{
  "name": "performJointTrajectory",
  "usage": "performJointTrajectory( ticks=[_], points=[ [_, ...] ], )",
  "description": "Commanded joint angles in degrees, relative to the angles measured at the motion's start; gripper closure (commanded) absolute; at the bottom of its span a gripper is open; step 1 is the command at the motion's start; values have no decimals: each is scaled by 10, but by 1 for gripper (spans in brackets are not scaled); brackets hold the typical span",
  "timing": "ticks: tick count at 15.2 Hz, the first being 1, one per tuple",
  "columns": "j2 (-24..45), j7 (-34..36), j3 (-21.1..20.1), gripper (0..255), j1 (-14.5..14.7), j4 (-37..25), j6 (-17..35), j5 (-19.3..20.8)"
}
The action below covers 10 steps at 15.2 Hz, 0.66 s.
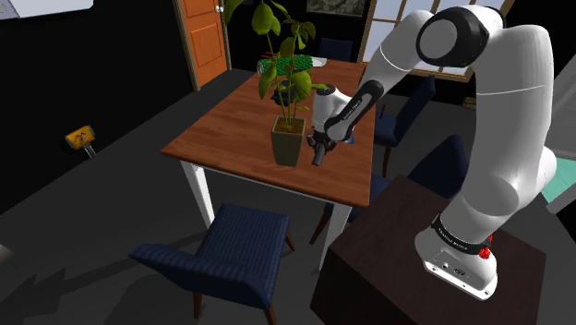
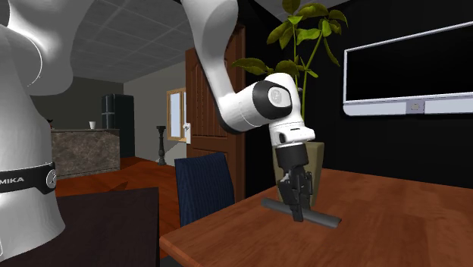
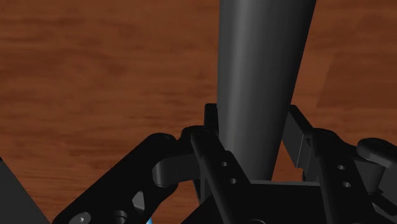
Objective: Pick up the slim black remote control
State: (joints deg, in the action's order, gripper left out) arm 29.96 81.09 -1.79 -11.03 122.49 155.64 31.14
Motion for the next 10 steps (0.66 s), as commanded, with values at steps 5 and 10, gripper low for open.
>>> performJointTrajectory(
  ticks=[5, 10],
  points=[
    [-41, -24, -16, 255, -13, 9, -31, -21],
    [-62, -36, -24, 255, -18, 13, -48, -33]
  ],
)
